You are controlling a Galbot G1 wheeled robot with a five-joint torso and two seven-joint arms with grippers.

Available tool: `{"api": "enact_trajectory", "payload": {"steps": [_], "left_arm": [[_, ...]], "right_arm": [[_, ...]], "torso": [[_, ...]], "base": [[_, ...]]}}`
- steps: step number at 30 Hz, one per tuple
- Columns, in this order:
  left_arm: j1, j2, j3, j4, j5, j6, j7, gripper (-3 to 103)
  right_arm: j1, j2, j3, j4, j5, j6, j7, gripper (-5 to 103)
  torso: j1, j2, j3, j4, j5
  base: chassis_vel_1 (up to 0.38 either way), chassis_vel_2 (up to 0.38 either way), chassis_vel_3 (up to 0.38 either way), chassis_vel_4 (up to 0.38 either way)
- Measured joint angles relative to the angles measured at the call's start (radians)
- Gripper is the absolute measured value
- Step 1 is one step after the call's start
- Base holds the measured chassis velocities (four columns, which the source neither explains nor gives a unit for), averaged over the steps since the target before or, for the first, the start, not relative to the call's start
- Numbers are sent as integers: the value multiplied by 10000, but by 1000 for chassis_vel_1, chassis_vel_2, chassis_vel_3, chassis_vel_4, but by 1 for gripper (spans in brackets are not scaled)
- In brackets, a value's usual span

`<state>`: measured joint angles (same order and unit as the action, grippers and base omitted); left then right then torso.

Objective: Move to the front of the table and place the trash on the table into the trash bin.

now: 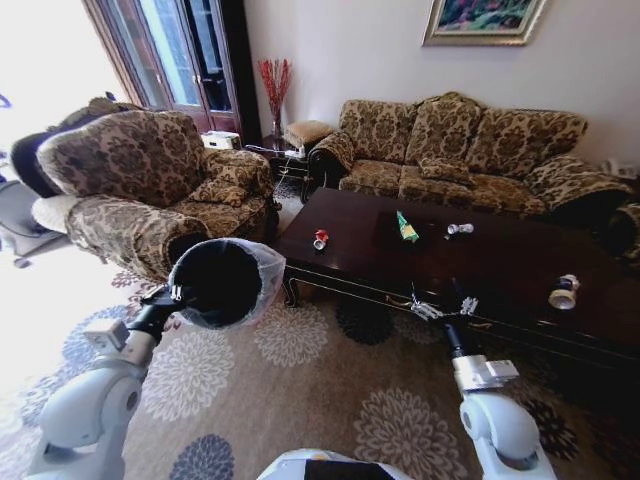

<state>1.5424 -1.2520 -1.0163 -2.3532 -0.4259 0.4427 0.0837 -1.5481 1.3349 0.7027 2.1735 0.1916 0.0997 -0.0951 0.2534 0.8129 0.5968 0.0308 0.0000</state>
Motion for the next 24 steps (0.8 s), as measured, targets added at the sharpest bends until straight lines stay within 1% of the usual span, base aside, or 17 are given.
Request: {"api": "enact_trajectory", "payload": {"steps": [5, 8, 10, 13, 14, 24], "left_arm": [[16, 2, 4, 99, 70, -175, 49, 2], [-38, 48, 24, 190, 73, -235, 73, 2], [-58, 58, 25, 205, 73, -238, 79, 2], [-190, 117, 40, 293, 68, -240, 152, 2], [-190, 117, 40, 293, 68, -240, 152, 2], [-275, 129, 47, 439, -1, -272, 414, 2]], "right_arm": [[9, 62, -52, -29, -23, 0, -3, 100], [4, 108, -61, -64, -47, 12, -27, 100], [4, 110, -60, -66, -49, 14, -28, 100], [24, 105, -35, -72, -55, 14, -32, 100], [24, 105, -35, -72, -55, 14, -32, 100], [34, 131, -17, -147, -71, 35, -134, 100]], "torso": [[54, 125, 71, 2, -2], [111, 253, 143, -1, -1], [123, 283, 160, -1, 0], [200, 461, 260, -1, 1], [200, 461, 260, -1, 1], [411, 925, 510, 0, 0]], "base": [[31, 29, 30, 30], [0, 0, 0, 0], [0, 0, 0, 0], [0, 0, 0, 0], [0, 0, 0, 0], [0, 0, 0, 0]]}}
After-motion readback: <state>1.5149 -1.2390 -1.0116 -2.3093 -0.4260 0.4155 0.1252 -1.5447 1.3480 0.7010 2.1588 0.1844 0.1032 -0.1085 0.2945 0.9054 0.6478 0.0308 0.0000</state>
